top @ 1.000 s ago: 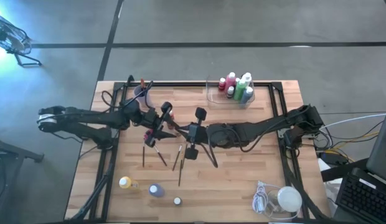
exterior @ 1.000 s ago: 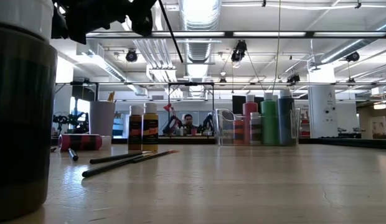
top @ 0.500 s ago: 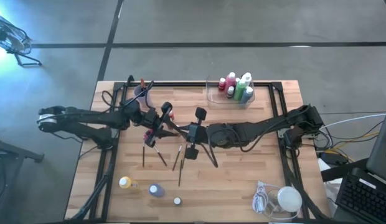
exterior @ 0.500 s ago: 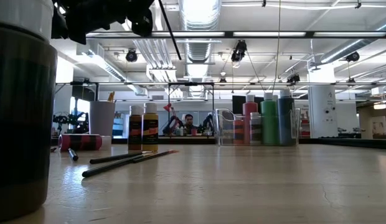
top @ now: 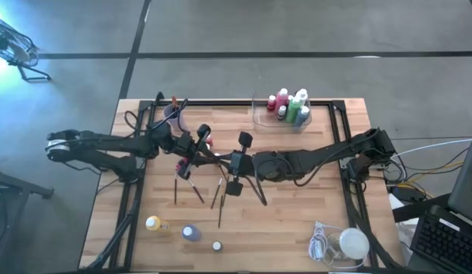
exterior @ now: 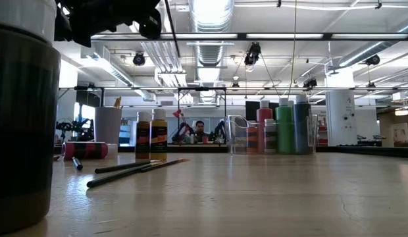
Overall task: Pick & Place Paint Supplies
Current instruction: Put the gold paint brush into the violet cup
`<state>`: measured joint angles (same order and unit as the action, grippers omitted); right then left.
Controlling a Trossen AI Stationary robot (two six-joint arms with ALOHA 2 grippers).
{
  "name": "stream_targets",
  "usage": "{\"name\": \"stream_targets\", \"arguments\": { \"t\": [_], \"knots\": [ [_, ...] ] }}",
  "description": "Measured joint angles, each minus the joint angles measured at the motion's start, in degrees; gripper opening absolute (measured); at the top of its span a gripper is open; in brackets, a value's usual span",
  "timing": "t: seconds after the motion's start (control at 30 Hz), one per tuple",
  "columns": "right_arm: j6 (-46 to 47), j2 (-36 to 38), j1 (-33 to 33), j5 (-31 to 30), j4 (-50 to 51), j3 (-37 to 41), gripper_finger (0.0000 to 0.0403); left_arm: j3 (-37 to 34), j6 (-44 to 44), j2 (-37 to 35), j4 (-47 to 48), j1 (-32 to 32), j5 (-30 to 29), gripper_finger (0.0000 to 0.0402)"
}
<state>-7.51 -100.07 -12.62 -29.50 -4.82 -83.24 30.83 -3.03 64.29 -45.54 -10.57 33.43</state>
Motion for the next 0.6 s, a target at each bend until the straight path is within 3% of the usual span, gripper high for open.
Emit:
{"name": "stream_targets", "arguments": {
  "t": [0.13,0.4,0.6],
  "knots": [
    [0.0,0.0,0.0,0.1,0.3,0.0,0.0008,0.0,0.0,0.0,0.3,0.0,-0.1,0.0009],
    [3.4,0.0,0.0,-0.2,1.2,0.0,0.0011,0.0,-0.2,0.0,1.5,0.0,0.0,0.0005],
    [3.5,1.1,0.0,-6.6,5.2,0.0,0.0061,0.0,-0.1,-0.8,3.2,-0.4,0.5,0.0005]
  ]
}}
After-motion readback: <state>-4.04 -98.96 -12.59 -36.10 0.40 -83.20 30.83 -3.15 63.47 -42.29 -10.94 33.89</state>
